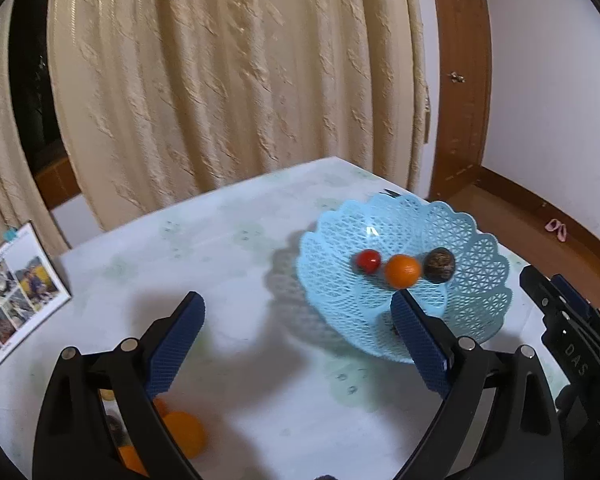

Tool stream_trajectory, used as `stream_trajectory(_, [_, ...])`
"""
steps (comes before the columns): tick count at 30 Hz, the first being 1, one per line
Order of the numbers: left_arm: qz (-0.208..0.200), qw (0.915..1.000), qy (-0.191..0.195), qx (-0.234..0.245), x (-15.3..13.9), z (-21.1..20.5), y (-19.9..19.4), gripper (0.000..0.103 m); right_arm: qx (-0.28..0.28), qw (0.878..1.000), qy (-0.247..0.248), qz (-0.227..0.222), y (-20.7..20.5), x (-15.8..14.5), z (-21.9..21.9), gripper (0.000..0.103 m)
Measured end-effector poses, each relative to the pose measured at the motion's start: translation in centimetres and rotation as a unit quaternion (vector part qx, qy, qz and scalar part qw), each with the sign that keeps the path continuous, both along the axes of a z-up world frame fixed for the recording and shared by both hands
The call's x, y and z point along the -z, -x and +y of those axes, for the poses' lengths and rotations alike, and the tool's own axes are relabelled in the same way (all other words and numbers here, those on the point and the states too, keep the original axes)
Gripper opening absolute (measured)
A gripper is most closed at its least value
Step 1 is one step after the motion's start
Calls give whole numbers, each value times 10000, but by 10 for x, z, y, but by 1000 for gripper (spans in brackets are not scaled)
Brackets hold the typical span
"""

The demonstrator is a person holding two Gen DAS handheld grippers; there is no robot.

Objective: Organize fruits
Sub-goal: 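Move both open tools back over the remaining fruit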

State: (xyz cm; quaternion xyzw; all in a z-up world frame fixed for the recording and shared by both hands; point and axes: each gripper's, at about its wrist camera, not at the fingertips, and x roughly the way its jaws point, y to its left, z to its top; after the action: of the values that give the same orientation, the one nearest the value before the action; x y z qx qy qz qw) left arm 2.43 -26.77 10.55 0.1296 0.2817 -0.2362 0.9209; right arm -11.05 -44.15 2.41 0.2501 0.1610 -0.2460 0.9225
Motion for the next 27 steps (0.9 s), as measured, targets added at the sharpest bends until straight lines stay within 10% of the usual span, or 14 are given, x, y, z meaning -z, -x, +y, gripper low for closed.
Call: stream_trajectory(27, [-379,9971,0,-662,-15,86,7,95,-450,9976,465,254,-10,-7,51,69])
